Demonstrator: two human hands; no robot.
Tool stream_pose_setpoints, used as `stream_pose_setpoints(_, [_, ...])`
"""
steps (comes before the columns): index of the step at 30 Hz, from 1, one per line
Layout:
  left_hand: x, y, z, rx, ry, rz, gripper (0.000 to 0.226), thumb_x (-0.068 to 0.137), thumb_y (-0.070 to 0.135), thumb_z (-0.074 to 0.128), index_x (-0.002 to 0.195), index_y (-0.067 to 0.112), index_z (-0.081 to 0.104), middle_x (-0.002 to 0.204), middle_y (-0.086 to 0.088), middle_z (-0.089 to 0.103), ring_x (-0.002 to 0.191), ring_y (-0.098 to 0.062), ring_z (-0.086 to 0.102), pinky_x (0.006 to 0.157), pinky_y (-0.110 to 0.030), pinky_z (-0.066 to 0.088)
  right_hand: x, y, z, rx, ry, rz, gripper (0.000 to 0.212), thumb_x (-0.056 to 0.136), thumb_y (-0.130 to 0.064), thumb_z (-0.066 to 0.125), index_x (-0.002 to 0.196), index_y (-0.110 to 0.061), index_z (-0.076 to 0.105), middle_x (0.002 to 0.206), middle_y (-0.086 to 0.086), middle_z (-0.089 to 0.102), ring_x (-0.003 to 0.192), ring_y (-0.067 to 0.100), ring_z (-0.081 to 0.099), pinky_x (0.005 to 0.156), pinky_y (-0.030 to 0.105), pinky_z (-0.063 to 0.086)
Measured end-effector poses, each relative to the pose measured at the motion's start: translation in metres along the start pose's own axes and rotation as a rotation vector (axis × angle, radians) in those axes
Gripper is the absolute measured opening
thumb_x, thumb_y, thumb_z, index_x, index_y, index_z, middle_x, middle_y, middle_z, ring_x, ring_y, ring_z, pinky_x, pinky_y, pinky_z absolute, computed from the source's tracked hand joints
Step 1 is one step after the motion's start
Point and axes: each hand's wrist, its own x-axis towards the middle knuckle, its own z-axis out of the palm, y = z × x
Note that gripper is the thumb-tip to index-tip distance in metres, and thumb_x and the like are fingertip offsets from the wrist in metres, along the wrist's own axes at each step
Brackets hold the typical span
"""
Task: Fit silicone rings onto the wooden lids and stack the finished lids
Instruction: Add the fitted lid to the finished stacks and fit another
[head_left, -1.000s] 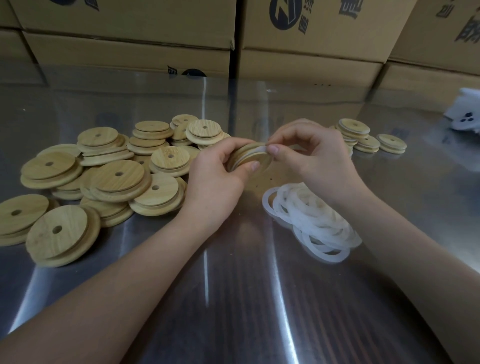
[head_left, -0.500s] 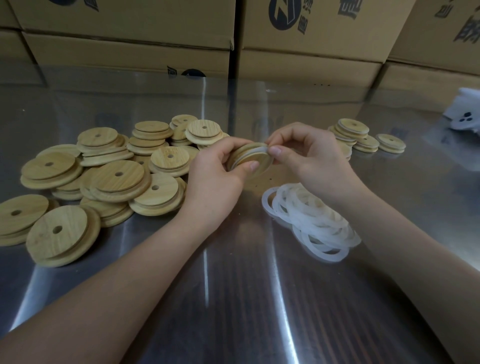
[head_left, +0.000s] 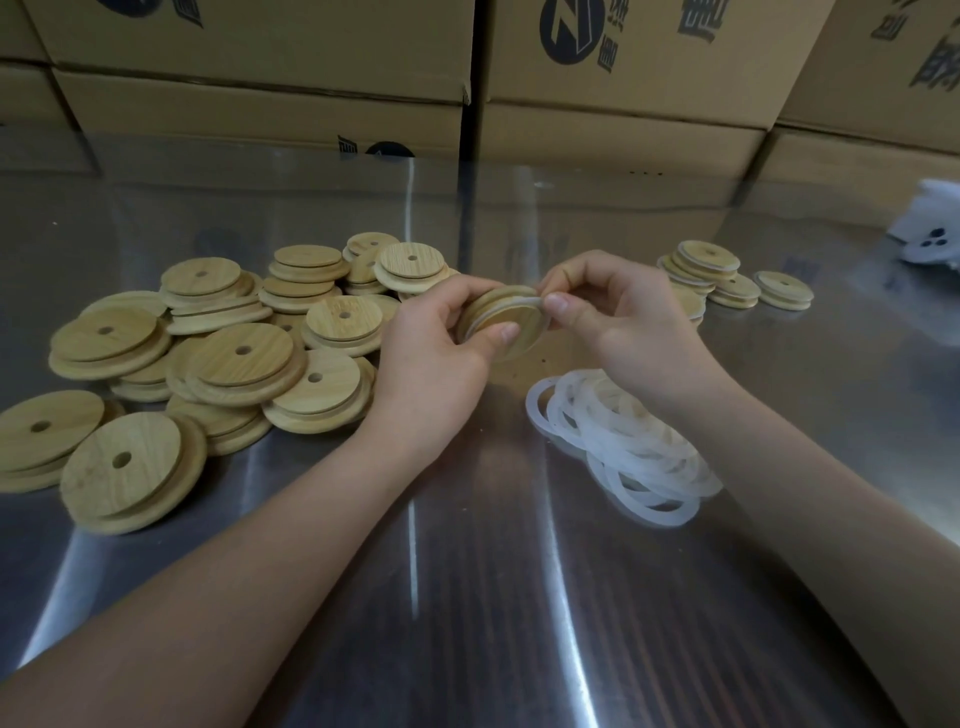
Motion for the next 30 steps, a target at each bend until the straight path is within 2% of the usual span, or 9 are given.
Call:
stream_pose_setpoints(8, [-0.0004,-0.0014,0.0006,0.005,-0.003,0.010,0.029,0.084,0.006,0.072,0.092,0.034,0.066,0.090,0.010,0.072,0.090,-0.005,0.068,0.086,-0.031,0.057,0.0000,-0.0010,0.0004,-0.021,0.001,-0.002,0.020,0.090,-0.002,0.064,0.078,-0.018,0.065,0.089,0.007,0.065,0.088,0.028,0.064,0.088,0.044,0.052])
stream_pose_setpoints(14, [-0.0006,-0.0015,0.0001,0.001,-0.002,0.004,0.025,0.084,0.006,0.072,0.094,0.029,0.068,0.091,0.008,0.072,0.090,-0.009,0.069,0.087,-0.038,0.057,-0.0002,-0.0016,0.0004,-0.016,0.004,-0.003,0.017,0.089,-0.001,0.065,0.078,-0.015,0.067,0.090,0.007,0.065,0.088,0.027,0.064,0.088,0.042,0.053])
stream_pose_setpoints(20, [-0.0017,-0.0023,-0.0003,0.009,0.001,0.016,0.027,0.084,0.007,0.072,0.093,0.032,0.067,0.091,0.009,0.072,0.091,-0.007,0.068,0.088,-0.037,0.056,-0.0014,-0.0026,-0.0001,0.006,-0.001,0.026,0.017,0.088,-0.003,0.068,0.077,-0.017,0.068,0.088,0.001,0.066,0.084,0.017,0.065,0.083,0.029,0.053])
stream_pose_setpoints(23, [-0.0016,-0.0024,-0.0006,0.024,-0.002,0.021,0.031,0.084,0.007,0.072,0.092,0.036,0.066,0.091,0.011,0.072,0.090,-0.005,0.068,0.087,-0.035,0.056,-0.0012,-0.0030,-0.0016,0.030,-0.004,0.048,0.019,0.086,-0.004,0.070,0.075,-0.019,0.069,0.086,-0.001,0.068,0.082,0.015,0.066,0.082,0.028,0.054])
stream_pose_setpoints(30, [-0.0014,-0.0019,-0.0006,-0.074,-0.004,-0.032,0.027,0.085,0.004,0.071,0.104,0.022,0.067,0.099,0.004,0.073,0.096,-0.010,0.069,0.087,-0.040,0.058,-0.0001,0.0011,-0.0019,0.168,0.007,0.114,0.012,0.087,-0.007,0.070,0.079,-0.015,0.072,0.081,0.004,0.073,0.082,0.018,0.070,0.081,0.028,0.056])
